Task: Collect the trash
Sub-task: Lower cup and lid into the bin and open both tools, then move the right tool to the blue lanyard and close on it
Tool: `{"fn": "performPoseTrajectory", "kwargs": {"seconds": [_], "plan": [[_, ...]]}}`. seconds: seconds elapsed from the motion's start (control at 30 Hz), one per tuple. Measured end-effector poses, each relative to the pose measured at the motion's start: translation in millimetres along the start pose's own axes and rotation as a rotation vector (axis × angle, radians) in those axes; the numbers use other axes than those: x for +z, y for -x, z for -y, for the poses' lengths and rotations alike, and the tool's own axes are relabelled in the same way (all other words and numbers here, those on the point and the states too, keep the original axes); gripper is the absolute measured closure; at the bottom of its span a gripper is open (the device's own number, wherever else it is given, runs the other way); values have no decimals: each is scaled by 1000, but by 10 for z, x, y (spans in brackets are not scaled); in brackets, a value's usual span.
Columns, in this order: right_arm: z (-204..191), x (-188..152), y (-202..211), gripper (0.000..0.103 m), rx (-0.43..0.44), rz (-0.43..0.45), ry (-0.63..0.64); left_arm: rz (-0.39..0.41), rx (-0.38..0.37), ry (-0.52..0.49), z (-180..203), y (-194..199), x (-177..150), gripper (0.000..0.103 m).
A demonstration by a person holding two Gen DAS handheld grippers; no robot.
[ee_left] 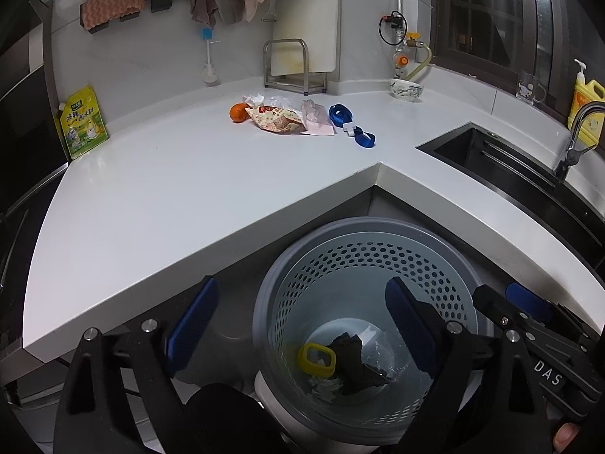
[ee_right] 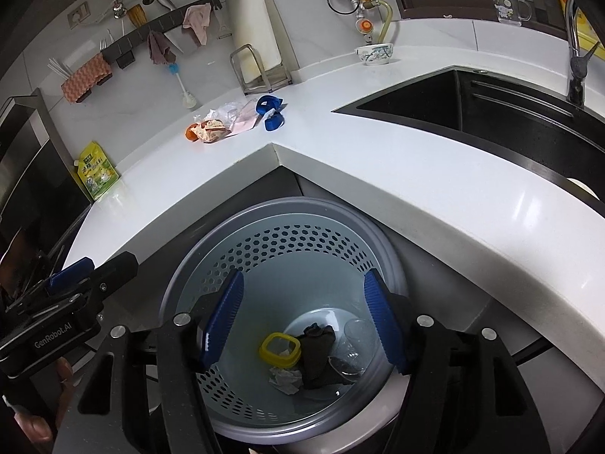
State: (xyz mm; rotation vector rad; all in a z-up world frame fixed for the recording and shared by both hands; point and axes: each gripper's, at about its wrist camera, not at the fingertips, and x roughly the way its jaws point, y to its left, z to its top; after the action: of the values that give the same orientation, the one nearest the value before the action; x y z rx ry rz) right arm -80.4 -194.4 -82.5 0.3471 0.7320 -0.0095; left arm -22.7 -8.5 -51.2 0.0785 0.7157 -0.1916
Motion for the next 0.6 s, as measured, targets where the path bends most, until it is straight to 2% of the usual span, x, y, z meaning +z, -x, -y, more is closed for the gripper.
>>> {"fn": "performPoseTrajectory", "kwargs": {"seconds": [0.6], "plan": [[-10,44,65,39,1,19,13,24,20,9,-49,104,64,15]]}}
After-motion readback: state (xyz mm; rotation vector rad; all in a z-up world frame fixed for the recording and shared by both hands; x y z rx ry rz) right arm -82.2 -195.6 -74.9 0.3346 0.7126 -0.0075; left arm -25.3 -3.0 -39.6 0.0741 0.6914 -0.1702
